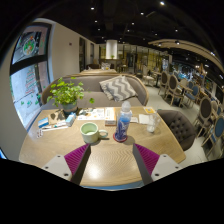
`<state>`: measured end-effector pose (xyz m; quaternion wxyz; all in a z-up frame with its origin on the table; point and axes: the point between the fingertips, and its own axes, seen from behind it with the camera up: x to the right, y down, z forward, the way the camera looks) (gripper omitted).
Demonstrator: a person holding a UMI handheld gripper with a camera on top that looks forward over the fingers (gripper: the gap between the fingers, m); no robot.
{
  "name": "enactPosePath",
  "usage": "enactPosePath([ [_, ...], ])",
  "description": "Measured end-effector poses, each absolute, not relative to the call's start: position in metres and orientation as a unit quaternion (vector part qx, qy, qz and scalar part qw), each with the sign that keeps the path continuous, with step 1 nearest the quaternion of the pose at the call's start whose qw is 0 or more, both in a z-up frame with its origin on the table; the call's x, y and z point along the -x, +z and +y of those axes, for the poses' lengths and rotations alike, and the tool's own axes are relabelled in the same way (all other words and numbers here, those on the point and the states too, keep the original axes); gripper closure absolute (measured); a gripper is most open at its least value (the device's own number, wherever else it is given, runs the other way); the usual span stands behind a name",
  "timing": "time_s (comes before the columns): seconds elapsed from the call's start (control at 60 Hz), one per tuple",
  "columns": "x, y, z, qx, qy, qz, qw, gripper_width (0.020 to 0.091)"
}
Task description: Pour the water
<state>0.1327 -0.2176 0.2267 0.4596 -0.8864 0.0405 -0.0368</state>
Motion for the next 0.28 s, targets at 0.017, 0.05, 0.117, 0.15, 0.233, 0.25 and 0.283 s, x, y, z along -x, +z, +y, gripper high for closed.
enactPosePath([
  [0.017,-0.132,0.227,-0.22,0.887,-0.038,0.04,0.459,0.0248],
  [0.05,-0.131,0.228,-0.225,0.888,-0.039,0.04,0.457,0.0247],
  [0.117,-0.13,0.229,-0.231,0.888,-0.046,0.039,0.455,0.0247],
  [0.15,-0.13,0.229,-0.235,0.889,-0.05,0.037,0.453,0.0248],
  [0.233,-0.128,0.232,-0.239,0.888,-0.054,0.033,0.456,0.025],
  [0.25,-0.126,0.232,-0.239,0.888,-0.054,0.033,0.455,0.025],
  [0.283,-0.125,0.233,-0.24,0.889,-0.051,0.033,0.454,0.0249],
])
